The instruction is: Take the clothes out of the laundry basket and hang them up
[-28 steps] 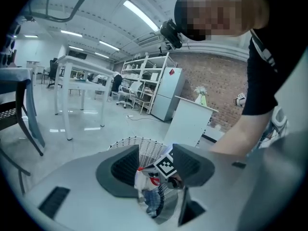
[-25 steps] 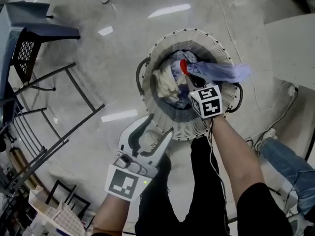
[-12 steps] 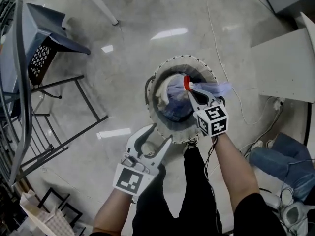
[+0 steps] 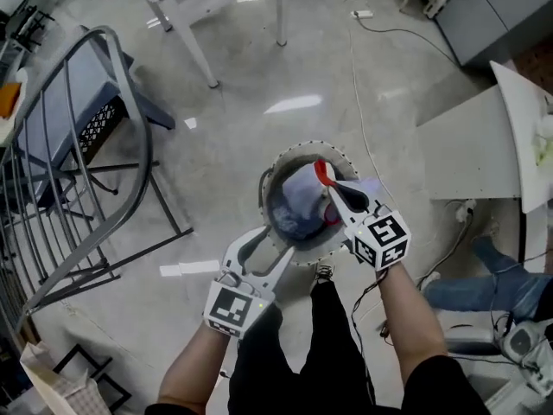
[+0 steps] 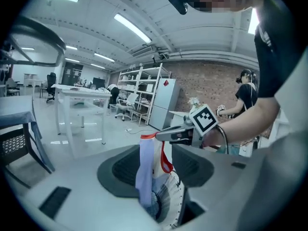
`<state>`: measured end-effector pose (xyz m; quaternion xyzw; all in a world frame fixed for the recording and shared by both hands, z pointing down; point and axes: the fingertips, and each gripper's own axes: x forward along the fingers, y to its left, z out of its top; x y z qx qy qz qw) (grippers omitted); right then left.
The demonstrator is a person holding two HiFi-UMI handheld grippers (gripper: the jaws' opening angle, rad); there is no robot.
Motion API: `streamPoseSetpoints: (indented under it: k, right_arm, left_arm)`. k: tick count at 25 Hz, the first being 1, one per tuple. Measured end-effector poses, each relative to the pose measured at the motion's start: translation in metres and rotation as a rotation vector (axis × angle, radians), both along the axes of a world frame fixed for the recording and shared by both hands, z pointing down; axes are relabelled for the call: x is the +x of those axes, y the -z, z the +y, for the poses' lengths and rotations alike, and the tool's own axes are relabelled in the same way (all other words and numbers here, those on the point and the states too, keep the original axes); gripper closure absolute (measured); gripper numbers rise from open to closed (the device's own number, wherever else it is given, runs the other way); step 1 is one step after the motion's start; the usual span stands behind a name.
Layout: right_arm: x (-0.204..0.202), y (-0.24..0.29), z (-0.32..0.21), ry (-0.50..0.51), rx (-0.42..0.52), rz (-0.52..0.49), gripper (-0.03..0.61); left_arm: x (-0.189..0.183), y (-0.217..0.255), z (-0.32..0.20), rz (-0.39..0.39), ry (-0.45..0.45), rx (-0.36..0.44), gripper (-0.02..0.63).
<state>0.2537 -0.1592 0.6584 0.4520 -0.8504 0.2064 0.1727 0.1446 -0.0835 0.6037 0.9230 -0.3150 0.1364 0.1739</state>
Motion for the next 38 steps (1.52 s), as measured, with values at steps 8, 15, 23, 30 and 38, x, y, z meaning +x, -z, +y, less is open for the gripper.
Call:
streamPoseSetpoints:
  k: [8,15,23,30,38]
  right_arm:
    - [-0.007,0.151,0.004,0.043,0.135,-0.069,0.569]
    - [-0.03,0.275,0.036,0.143,0.265,-0.081,0.569]
    - [-0.042,0.39,0.077,0.269,0.396,-0.058,0.569]
    - [-0.052,0.454,0.102,0.313,0.49,-0.068,0.569]
    - [-0.057,0.489,0.123,0.316,0.541,-0.06,0.568]
  left_arm:
    - [-0.001,0.078,-0.007,-0.016,0.011,0.091,0.406]
    - [0.0,0.154,-0.006,-0.026,-0.006,0.175,0.373]
    - [-0.005,0.241,-0.009,-0.003,-0.012,0.214,0.351]
    - [0.011,0.27,0.008,0.006,-0.111,0.263,0.331]
    - [0.022,0.296,0.032,0.041,-0.182,0.247,0.369]
